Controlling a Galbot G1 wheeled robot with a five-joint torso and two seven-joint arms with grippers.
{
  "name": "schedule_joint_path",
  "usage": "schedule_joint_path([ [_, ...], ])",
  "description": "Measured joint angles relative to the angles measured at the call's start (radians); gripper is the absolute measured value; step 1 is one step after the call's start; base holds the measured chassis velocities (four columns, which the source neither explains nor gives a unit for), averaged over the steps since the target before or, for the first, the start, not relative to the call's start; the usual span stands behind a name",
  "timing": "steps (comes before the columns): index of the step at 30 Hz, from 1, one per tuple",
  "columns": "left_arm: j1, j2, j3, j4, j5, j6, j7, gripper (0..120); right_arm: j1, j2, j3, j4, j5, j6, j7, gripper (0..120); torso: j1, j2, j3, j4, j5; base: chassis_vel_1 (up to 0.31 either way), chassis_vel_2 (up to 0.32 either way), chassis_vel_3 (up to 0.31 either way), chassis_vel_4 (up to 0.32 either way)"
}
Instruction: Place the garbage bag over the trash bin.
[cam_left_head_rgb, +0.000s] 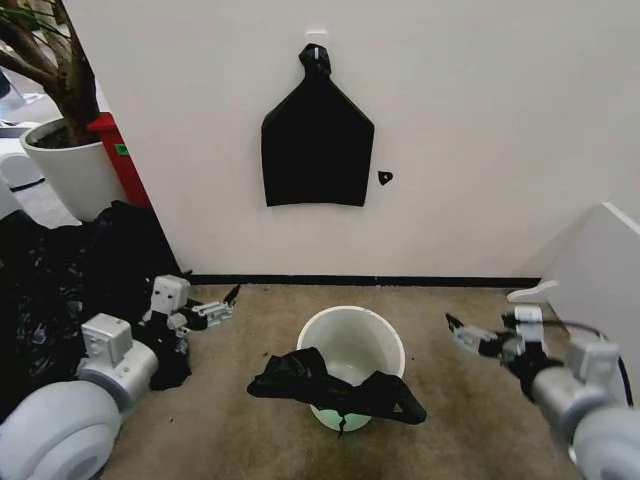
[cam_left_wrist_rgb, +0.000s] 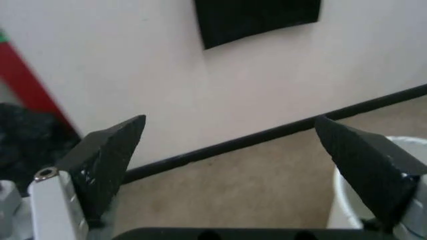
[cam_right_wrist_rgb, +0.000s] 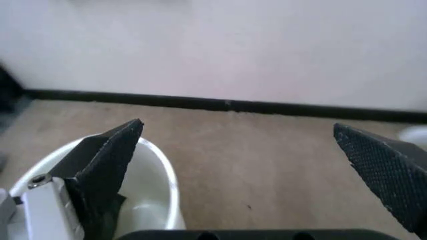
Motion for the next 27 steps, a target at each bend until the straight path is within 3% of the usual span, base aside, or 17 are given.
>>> schedule_joint_path([
  [5,0.084,-0.031,-0.103,-0.003,0.016,0.028,-0.007,100,0.220,-0.102,-0.126,-0.178,0.148,-0.003,-0.080,100,0.000,0.000,0.000,-0.0006,0.0001,0.000,0.000,0.000,0.000],
  [8,0.103,-0.041,-0.127,-0.001,0.021,0.033,-0.007,100,0.287,-0.128,-0.183,-0.239,0.147,-0.003,-0.143,100,0.000,0.000,0.000,-0.0007,0.0002,0.000,0.000,0.000,0.000],
  [11,0.120,-0.058,-0.151,0.001,0.027,0.043,-0.007,100,0.397,-0.155,-0.310,-0.329,0.128,-0.003,-0.251,100,0.000,0.000,0.000,-0.0008,-0.0001,0.000,0.000,0.000,0.000],
  [15,0.142,-0.079,-0.167,0.003,0.035,0.061,-0.008,100,0.544,-0.155,-0.518,-0.418,0.086,-0.003,-0.325,100,0.000,0.000,0.000,-0.0010,0.0002,0.000,0.000,0.000,0.000],
  [16,0.142,-0.079,-0.167,0.003,0.035,0.061,-0.008,100,0.544,-0.155,-0.518,-0.418,0.086,-0.003,-0.325,100,0.000,0.000,0.000,-0.0010,0.0002,0.000,0.000,0.000,0.000],
  [20,0.167,-0.099,-0.183,0.005,0.047,0.067,-0.007,100,0.705,-0.137,-0.706,-0.495,0.089,-0.002,-0.332,100,0.000,0.000,0.000,-0.0005,0.0000,0.000,0.000,0.000,0.000],
  [27,0.199,-0.134,-0.197,0.006,0.066,0.061,0.005,100,0.869,-0.118,-0.953,-0.624,0.218,-0.002,-0.279,100,0.000,0.000,0.000,-0.0008,-0.0002,0.000,0.000,0.000,0.000],
])
